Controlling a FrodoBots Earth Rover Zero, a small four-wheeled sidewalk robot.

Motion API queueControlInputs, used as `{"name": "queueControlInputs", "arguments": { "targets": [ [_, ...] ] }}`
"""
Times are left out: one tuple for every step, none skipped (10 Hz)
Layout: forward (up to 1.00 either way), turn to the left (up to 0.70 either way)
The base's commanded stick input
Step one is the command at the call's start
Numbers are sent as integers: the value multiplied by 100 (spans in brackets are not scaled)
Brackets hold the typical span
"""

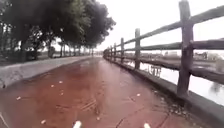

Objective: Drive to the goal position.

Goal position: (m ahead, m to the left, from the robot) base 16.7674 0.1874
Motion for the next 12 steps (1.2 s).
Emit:
{"name": "queueControlInputs", "arguments": {
  "targets": [
    [50, 0],
    [50, 0],
    [50, 0],
    [50, 0],
    [50, 0],
    [50, 0],
    [50, 0],
    [50, 0],
    [50, 0],
    [50, 0],
    [50, 0],
    [50, 0]
  ]
}}
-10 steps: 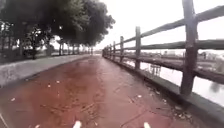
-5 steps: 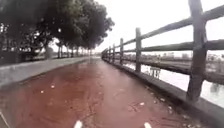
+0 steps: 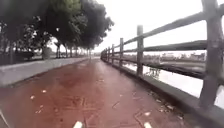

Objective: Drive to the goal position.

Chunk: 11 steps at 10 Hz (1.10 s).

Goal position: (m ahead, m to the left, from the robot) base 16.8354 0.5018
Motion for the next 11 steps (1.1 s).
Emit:
{"name": "queueControlInputs", "arguments": {
  "targets": [
    [50, 0],
    [50, 0],
    [50, 0],
    [50, 0],
    [50, 0],
    [50, 0],
    [50, 0],
    [50, 0],
    [50, 0],
    [50, 8],
    [50, 21]
  ]
}}
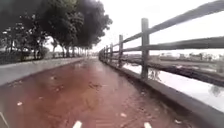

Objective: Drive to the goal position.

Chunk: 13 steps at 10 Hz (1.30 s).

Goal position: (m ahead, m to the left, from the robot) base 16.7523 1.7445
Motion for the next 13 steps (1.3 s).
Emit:
{"name": "queueControlInputs", "arguments": {
  "targets": [
    [50, 34],
    [50, 47],
    [50, 50],
    [50, 50],
    [50, 50],
    [50, 50],
    [50, 50],
    [50, 50],
    [50, 44],
    [50, 33],
    [50, 22],
    [50, 11],
    [50, 0]
  ]
}}
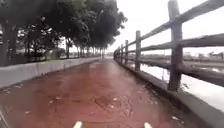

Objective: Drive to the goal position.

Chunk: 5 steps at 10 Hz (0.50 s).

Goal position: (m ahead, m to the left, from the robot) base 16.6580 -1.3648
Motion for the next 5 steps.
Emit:
{"name": "queueControlInputs", "arguments": {
  "targets": [
    [50, 0],
    [50, 0],
    [50, 0],
    [50, 42],
    [50, 50]
  ]
}}
